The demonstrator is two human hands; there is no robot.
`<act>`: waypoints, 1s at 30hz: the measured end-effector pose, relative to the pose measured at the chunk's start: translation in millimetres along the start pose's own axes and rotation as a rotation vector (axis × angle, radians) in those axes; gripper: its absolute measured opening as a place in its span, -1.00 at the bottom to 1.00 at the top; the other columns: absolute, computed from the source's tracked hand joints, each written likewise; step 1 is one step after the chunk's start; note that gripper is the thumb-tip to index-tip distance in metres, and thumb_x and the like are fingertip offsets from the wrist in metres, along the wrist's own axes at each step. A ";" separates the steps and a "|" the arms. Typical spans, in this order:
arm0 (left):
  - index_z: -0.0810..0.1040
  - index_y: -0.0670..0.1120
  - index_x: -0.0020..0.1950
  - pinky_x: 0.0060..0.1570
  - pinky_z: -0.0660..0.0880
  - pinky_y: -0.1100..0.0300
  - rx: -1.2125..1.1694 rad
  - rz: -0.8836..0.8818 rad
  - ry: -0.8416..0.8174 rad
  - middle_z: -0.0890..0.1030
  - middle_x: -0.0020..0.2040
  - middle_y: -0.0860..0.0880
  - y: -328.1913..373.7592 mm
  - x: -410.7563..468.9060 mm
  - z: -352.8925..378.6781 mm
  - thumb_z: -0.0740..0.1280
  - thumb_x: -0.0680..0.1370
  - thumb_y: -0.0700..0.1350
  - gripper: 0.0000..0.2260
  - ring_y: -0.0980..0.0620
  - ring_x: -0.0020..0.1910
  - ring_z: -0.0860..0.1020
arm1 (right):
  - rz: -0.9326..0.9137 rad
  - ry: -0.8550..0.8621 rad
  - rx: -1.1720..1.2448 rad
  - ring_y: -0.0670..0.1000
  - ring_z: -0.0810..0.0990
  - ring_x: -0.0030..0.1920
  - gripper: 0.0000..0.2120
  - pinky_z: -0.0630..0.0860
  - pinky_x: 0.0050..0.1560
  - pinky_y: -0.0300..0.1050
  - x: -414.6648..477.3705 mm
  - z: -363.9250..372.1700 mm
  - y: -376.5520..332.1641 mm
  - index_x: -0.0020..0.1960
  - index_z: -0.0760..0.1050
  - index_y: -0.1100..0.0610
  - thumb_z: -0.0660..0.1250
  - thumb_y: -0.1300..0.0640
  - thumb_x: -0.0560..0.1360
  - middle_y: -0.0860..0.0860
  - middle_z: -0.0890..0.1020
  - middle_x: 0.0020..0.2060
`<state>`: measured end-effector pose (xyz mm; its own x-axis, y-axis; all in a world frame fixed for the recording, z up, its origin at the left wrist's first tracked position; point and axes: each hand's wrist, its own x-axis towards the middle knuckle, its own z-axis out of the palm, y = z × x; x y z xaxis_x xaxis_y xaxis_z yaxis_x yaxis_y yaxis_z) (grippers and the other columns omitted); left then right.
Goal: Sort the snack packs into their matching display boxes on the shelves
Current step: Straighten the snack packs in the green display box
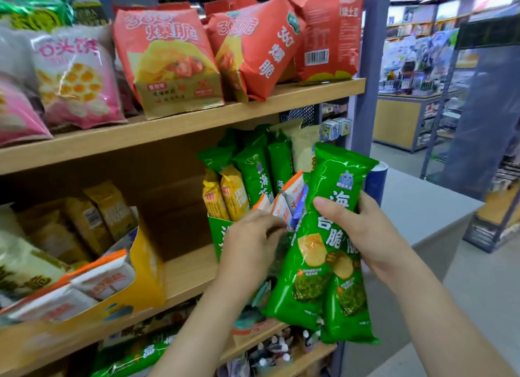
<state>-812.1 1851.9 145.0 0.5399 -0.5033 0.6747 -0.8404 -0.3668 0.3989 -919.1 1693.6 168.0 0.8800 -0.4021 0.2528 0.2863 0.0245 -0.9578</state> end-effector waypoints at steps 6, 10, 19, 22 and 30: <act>0.67 -0.10 -0.06 -0.24 0.48 0.05 0.145 0.070 -0.185 0.63 -0.15 -0.12 27.3 15.9 6.2 0.33 0.48 -0.05 -0.82 -0.19 -0.13 0.60 | -0.008 -0.022 -0.037 0.07 0.72 -0.03 -0.58 0.61 -0.10 -0.10 -1.8 -6.0 -8.0 0.15 0.58 0.07 0.46 -0.03 0.32 0.06 0.73 -0.01; 0.67 -0.09 0.04 -0.16 0.48 0.14 0.139 0.073 0.198 0.62 -0.11 -0.06 20.1 15.0 -13.2 0.42 0.48 -0.13 -0.84 -0.07 -0.12 0.58 | -0.002 -0.001 -0.057 0.09 0.72 0.00 -0.53 0.58 0.02 0.05 0.7 -12.7 -8.9 0.16 0.58 0.04 0.50 -0.07 0.29 0.04 0.73 0.00; 0.45 0.00 0.34 0.17 0.49 0.12 -0.275 -0.589 -0.002 0.59 0.15 0.11 -32.5 25.3 -53.7 0.53 0.44 -0.07 -0.50 0.13 0.08 0.55 | 0.007 0.002 -0.062 0.11 0.72 -0.01 -0.40 0.58 0.04 0.07 7.8 -6.3 -13.3 0.15 0.58 0.06 0.56 -0.15 0.17 0.06 0.73 -0.02; 0.55 0.10 0.09 0.00 0.53 0.30 -0.362 -0.504 0.054 0.66 -0.03 0.16 -32.3 24.8 -52.9 0.49 0.48 -0.07 -0.76 0.25 -0.01 0.59 | -0.001 -0.016 -0.111 0.05 0.73 -0.03 -0.45 0.59 0.03 0.04 6.4 -1.0 -15.0 0.15 0.57 0.03 0.61 -0.09 0.22 0.01 0.74 -0.03; 0.44 -0.07 0.28 -0.03 0.48 0.34 -0.519 -0.163 0.296 0.57 -0.04 0.15 8.2 24.0 -87.9 0.41 0.50 -0.08 -0.62 0.22 -0.05 0.56 | -0.044 -0.009 -0.314 -0.17 0.70 -0.14 -0.55 0.56 -0.06 -0.08 0.8 14.8 -31.1 0.03 0.59 -0.06 0.51 -0.15 0.17 -0.20 0.73 -0.13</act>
<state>-810.1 1905.7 219.1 0.6901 -0.2071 0.6935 -0.7014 0.0451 0.7114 -921.7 1706.0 200.0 0.8730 -0.3882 0.2952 0.1949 -0.2772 -0.9408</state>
